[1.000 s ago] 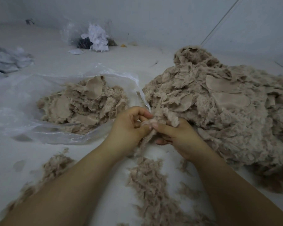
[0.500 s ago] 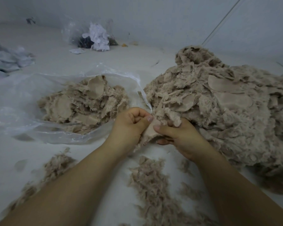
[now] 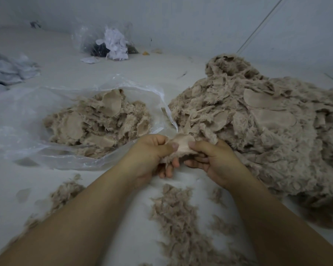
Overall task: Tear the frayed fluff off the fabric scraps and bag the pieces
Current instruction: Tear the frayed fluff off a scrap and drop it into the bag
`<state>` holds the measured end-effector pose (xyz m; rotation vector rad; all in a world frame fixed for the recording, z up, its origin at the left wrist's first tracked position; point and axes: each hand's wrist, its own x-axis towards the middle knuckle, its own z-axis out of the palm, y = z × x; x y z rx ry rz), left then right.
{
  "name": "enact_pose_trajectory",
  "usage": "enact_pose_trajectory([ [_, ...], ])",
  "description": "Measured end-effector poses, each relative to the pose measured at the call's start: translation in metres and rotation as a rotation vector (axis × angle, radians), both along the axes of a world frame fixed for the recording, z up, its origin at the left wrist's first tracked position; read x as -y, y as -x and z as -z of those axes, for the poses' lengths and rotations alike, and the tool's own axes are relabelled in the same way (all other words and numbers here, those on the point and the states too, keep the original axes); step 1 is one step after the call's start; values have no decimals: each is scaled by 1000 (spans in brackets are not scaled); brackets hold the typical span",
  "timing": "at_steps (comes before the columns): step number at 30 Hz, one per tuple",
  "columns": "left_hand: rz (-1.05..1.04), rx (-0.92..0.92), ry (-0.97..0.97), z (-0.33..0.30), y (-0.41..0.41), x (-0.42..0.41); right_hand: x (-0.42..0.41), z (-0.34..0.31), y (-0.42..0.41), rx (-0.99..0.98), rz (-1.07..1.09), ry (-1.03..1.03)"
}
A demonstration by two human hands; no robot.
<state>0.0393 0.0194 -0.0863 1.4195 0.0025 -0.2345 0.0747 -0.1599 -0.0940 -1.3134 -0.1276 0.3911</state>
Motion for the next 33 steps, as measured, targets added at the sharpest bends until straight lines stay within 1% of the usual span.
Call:
enact_pose_trajectory([
  [3,-2,31,-124,1,-2,-3,-3,-2,2,56,-35,52],
  [5,31,46,-157,1,-1,-1,-4,-2,3,111,-48,83],
  [8,48,26,-146,-1,0,0,-3,0,3,96,-5,39],
  [11,58,-16,-74,-3,0,-3,-2,0,2,44,29,-37],
  [16,41,-38,-42,-8,0,-11,-4,-2,3,2,59,-61],
  [18,124,-56,-83,-10,1,-16,-5,-4,5,3,68,-58],
  [21,340,-63,-181,-13,3,-22,-6,-5,7,20,65,-50],
  [23,399,-56,-223,-14,3,-26,-6,-5,8,31,65,-36],
  [33,350,-36,-230,-18,2,-34,-6,-6,6,-22,85,-52],
])
